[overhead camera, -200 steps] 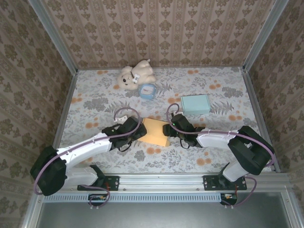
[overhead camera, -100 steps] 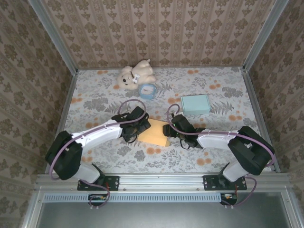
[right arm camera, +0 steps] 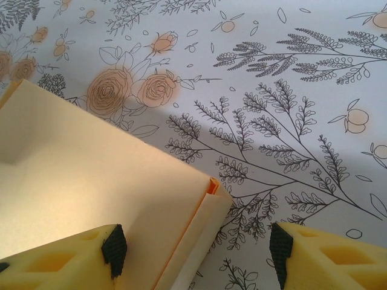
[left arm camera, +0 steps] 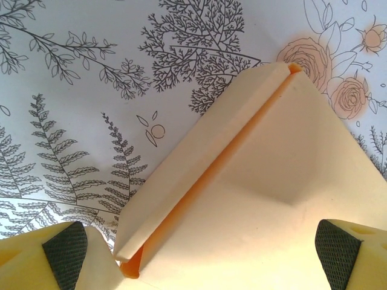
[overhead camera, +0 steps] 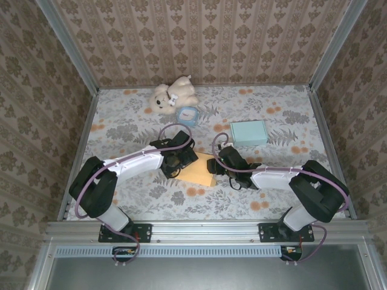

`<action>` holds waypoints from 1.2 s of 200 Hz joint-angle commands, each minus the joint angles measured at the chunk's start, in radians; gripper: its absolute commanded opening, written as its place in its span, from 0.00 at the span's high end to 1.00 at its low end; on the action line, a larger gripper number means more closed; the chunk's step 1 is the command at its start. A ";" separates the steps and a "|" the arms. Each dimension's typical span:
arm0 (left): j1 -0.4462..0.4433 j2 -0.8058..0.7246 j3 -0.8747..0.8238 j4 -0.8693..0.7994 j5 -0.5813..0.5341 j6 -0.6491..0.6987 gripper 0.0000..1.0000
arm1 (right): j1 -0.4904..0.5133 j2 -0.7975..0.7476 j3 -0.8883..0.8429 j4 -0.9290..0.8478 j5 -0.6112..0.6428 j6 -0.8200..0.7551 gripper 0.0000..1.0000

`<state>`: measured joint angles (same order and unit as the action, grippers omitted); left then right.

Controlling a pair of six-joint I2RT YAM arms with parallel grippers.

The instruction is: Fold the paper box

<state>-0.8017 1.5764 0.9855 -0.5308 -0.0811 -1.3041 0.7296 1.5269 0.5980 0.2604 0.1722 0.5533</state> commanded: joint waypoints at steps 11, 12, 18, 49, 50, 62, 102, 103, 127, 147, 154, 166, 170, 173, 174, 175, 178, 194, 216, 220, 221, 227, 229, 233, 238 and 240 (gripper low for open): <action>-0.010 0.010 0.015 -0.038 0.026 -0.032 0.00 | 0.007 0.027 -0.023 -0.018 -0.025 -0.016 0.33; -0.010 0.011 0.015 -0.038 0.027 -0.032 0.00 | 0.007 0.028 -0.023 -0.018 -0.026 -0.016 0.33; -0.011 0.014 0.015 -0.038 0.031 -0.032 0.00 | 0.007 0.027 -0.023 -0.017 -0.025 -0.016 0.33; -0.016 0.026 0.012 -0.032 0.056 -0.041 0.00 | 0.007 0.026 -0.025 -0.014 -0.028 -0.013 0.33; -0.017 0.027 0.013 -0.032 0.056 -0.041 0.00 | 0.008 0.026 -0.025 -0.014 -0.028 -0.013 0.33; -0.024 0.028 0.013 -0.035 0.057 -0.045 0.00 | 0.008 0.026 -0.028 -0.012 -0.027 -0.010 0.33; -0.034 0.029 0.014 -0.063 0.061 -0.060 0.00 | 0.008 0.027 -0.038 0.003 -0.017 0.006 0.33; -0.034 0.028 0.015 -0.064 0.060 -0.061 0.00 | 0.008 0.028 -0.038 0.004 -0.017 0.006 0.33; -0.034 0.025 0.032 -0.124 0.050 -0.064 0.00 | 0.008 0.030 -0.043 0.013 -0.018 0.017 0.33; -0.036 0.022 0.037 -0.158 0.054 -0.078 0.00 | 0.008 0.033 -0.047 0.020 -0.019 0.024 0.33; -0.036 0.024 0.038 -0.168 0.059 -0.085 0.00 | 0.008 0.033 -0.048 0.025 -0.019 0.026 0.33; -0.039 0.029 0.039 -0.180 0.067 -0.096 0.00 | 0.009 0.034 -0.050 0.028 -0.020 0.031 0.33; -0.039 0.031 0.038 -0.183 0.070 -0.100 0.00 | 0.009 0.035 -0.051 0.030 -0.019 0.031 0.33; -0.040 0.033 0.038 -0.183 0.072 -0.100 0.00 | 0.010 0.035 -0.052 0.030 -0.019 0.031 0.33; -0.040 0.033 0.038 -0.183 0.072 -0.101 0.00 | 0.010 0.035 -0.052 0.030 -0.019 0.033 0.33; -0.040 0.033 0.038 -0.183 0.074 -0.101 0.00 | 0.009 0.035 -0.052 0.030 -0.019 0.033 0.33; -0.042 0.034 0.036 -0.181 0.078 -0.104 0.00 | 0.009 0.036 -0.052 0.030 -0.019 0.033 0.33; -0.050 0.038 0.033 -0.170 0.087 -0.107 0.00 | 0.010 0.036 -0.050 0.032 -0.017 0.034 0.33; -0.054 0.041 0.034 -0.156 0.082 -0.109 0.00 | 0.011 0.035 -0.050 0.035 -0.020 0.036 0.33; -0.054 0.041 0.032 -0.152 0.081 -0.108 0.00 | 0.011 0.034 -0.050 0.035 -0.020 0.037 0.33; -0.054 0.040 0.032 -0.151 0.081 -0.108 0.00 | 0.011 0.034 -0.050 0.035 -0.021 0.037 0.33; -0.054 0.041 0.031 -0.145 0.079 -0.107 0.01 | 0.011 0.033 -0.051 0.036 -0.020 0.037 0.33; -0.054 0.040 0.029 -0.142 0.079 -0.106 0.02 | 0.012 0.033 -0.052 0.037 -0.020 0.037 0.33; -0.054 0.039 0.027 -0.136 0.077 -0.104 0.02 | 0.013 0.032 -0.053 0.036 -0.019 0.038 0.33; -0.054 0.038 0.025 -0.131 0.074 -0.101 0.03 | 0.013 0.031 -0.053 0.035 -0.020 0.037 0.33; -0.054 0.039 0.025 -0.130 0.073 -0.103 0.04 | 0.012 0.031 -0.053 0.035 -0.019 0.036 0.33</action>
<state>-0.8505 1.6039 1.0039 -0.6552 -0.0101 -1.3846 0.7315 1.5364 0.5682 0.3317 0.1650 0.5808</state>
